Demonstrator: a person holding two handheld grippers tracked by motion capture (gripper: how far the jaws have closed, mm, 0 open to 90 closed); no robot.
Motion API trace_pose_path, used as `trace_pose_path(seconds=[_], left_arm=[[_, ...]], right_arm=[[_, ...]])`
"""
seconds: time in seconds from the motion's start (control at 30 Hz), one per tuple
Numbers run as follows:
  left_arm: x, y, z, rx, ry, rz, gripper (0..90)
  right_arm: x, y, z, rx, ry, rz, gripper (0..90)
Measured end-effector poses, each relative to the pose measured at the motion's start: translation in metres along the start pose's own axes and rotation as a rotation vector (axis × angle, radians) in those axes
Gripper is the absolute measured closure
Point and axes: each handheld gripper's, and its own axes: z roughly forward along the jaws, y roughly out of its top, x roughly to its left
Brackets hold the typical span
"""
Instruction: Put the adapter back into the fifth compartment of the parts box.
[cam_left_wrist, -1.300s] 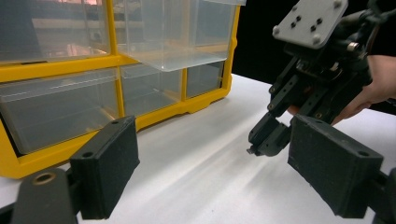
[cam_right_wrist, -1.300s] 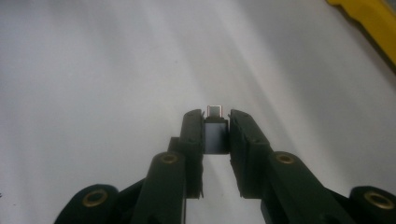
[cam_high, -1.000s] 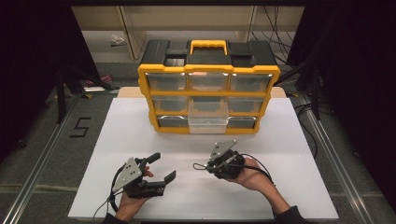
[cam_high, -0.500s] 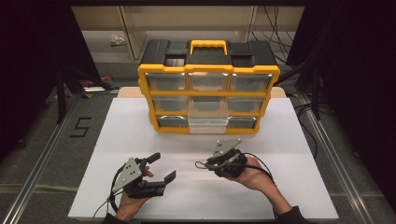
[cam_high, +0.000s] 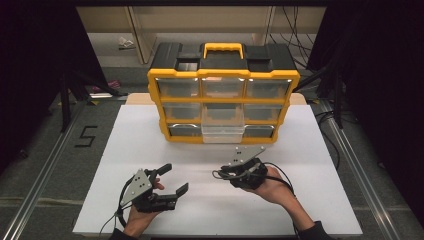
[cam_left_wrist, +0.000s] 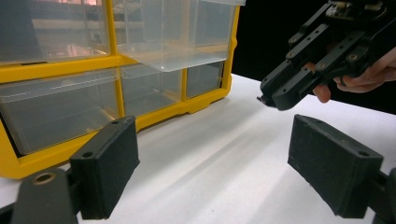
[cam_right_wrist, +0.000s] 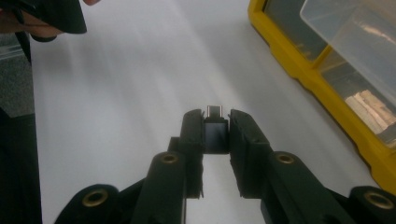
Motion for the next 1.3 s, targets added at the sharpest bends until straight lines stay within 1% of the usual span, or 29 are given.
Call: trace_pose_path(seconds=[0.53,0.77,1.3], left_arm=[[0.0,0.0,0.0,-0.001,0.0,-0.001,15.8],[0.0,0.0,0.001,0.0,0.003,-0.001,15.8],[0.0,0.0,0.0,-0.003,0.003,-0.002,15.8]], right_arm=[[-0.001,0.007,-0.016,-0.089,-0.033,0.012,76.1],[-0.001,0.014,-0.024,-0.129,-0.047,0.015,76.2],[-0.005,0.022,-0.036,-0.191,-0.068,0.024,76.2]])
